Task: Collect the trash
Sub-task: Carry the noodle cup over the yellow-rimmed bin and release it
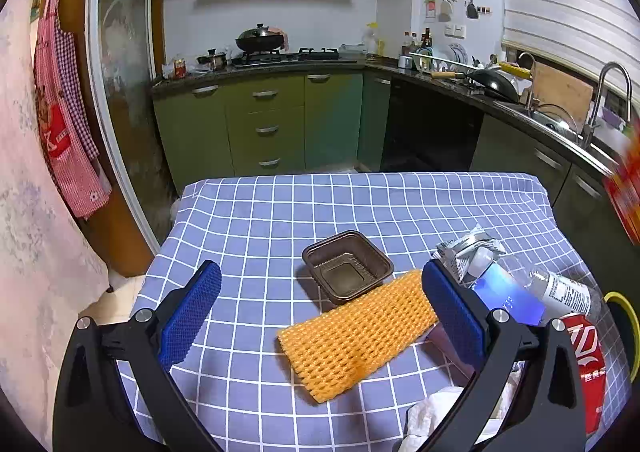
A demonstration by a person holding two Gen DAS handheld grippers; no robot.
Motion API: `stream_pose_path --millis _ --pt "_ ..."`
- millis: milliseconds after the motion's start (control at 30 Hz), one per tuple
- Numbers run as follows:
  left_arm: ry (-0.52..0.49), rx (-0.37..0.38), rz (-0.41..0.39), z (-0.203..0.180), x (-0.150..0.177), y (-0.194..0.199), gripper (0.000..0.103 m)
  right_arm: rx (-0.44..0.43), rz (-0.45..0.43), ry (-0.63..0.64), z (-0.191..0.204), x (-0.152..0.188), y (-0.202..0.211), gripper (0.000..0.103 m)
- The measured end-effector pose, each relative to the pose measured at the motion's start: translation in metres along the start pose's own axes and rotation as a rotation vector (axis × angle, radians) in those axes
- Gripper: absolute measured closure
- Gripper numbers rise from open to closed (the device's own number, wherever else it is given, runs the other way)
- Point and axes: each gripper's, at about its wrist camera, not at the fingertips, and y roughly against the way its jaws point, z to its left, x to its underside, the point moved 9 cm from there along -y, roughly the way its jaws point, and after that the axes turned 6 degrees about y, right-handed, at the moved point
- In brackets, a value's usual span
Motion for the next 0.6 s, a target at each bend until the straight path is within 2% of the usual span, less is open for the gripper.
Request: stream_pose_path --millis 67,167,300,533,600 --pt "-0.019 -0.003 -0.003 -0.004 0.001 0.0 0.004 0.03 0.028 -0.09 -0.053 0.047 0.002 0.096" --pt "-0.044 -0.011 -0.001 -0.011 0.004 -0.003 0.004 0.083 0.053 -0.186 -0.111 0.099 -0.005 0.094" --pt "-0.07 -0.01 -0.002 -0.018 0.007 -0.003 0.004 0.11 0.094 -0.275 -0.15 0.147 -0.031 0.094" --pt "-0.087 -0.006 -0.005 -0.022 0.009 -0.005 0.004 0.106 0.127 -0.342 -0.166 0.174 -0.077 0.094" --pt "-0.088 -0.007 0.0 -0.021 0.01 -0.006 0.004 0.129 0.14 -0.334 -0.169 0.175 -0.089 0.087"
